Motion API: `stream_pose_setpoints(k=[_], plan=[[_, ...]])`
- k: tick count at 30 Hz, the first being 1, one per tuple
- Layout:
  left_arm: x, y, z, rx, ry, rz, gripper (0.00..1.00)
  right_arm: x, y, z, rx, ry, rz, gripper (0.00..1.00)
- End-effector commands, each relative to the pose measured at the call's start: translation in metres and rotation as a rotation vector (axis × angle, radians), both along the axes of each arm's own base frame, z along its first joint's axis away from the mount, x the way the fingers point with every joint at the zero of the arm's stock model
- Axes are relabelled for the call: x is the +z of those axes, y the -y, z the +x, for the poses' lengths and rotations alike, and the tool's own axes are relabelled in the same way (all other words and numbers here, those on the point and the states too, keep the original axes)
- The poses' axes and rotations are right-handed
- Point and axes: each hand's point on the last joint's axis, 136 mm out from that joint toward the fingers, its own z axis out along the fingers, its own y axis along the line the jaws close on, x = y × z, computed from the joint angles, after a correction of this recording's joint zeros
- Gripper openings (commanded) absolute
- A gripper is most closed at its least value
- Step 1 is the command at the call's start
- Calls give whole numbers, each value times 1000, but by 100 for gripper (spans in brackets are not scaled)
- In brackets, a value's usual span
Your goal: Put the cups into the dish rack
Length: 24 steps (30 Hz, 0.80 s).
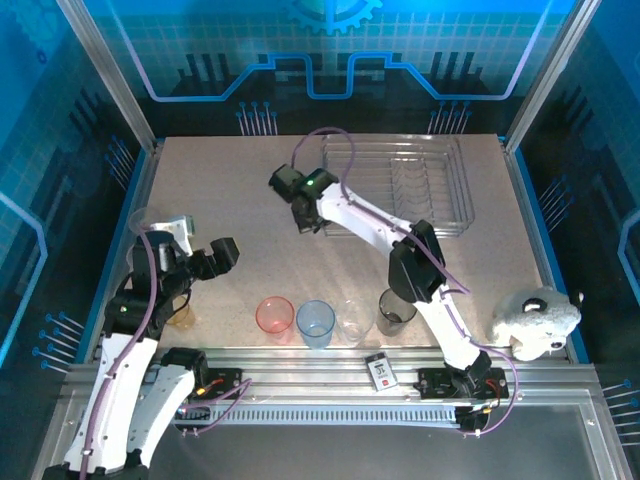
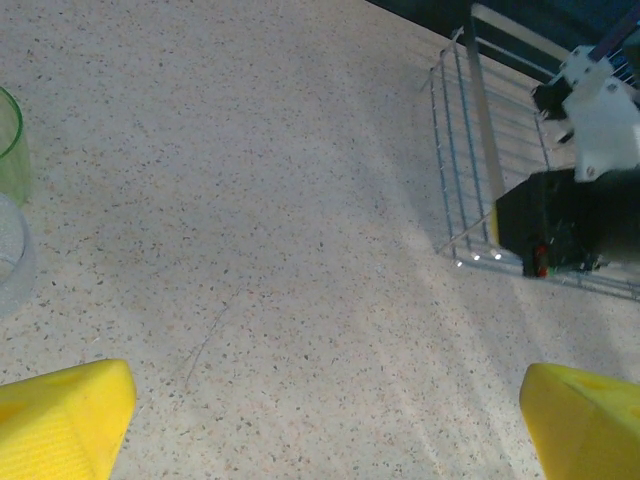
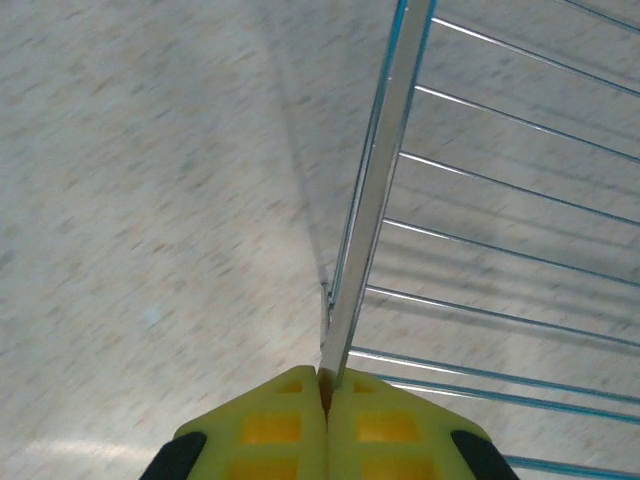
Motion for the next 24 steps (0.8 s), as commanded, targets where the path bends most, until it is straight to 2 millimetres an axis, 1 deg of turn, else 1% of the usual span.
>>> stream_pose_setpoints(k=[1, 3, 4, 5, 7, 9, 10, 11, 12, 15, 19, 21, 24], plan=[[1, 0, -3, 14, 14, -16, 99, -29, -39, -68, 44, -186, 46, 0], [1, -1, -6, 17, 15, -16, 99, -25, -61, -80, 68, -182, 87, 0], [2, -2, -7, 22, 17, -16, 99, -22, -70, -84, 83, -177, 103, 2], [2, -2, -9, 26, 19, -18, 99, -19, -78, -87, 98, -171, 116, 7], [4, -3, -13, 29, 33, -22, 99, -9, -90, -90, 124, -153, 136, 13], [8, -3, -16, 31, 49, -29, 99, 4, -95, -91, 148, -131, 151, 29], [8, -2, -17, 30, 51, -31, 99, 11, -94, -90, 154, -120, 153, 34], [9, -3, -18, 30, 54, -32, 99, 19, -93, -89, 160, -106, 155, 41], [10, -3, -19, 31, 57, -33, 99, 26, -90, -89, 167, -94, 152, 49], [11, -3, -18, 33, 58, -37, 99, 55, -76, -88, 181, -36, 145, 67], [13, -1, -17, 29, 63, -48, 99, 90, -47, -81, 180, 27, 140, 69], [13, 0, -16, 21, 61, -49, 99, 112, -27, -75, 173, 65, 152, 68], [14, 4, -15, 2, 57, -53, 99, 135, 6, -66, 173, 116, 176, 67]])
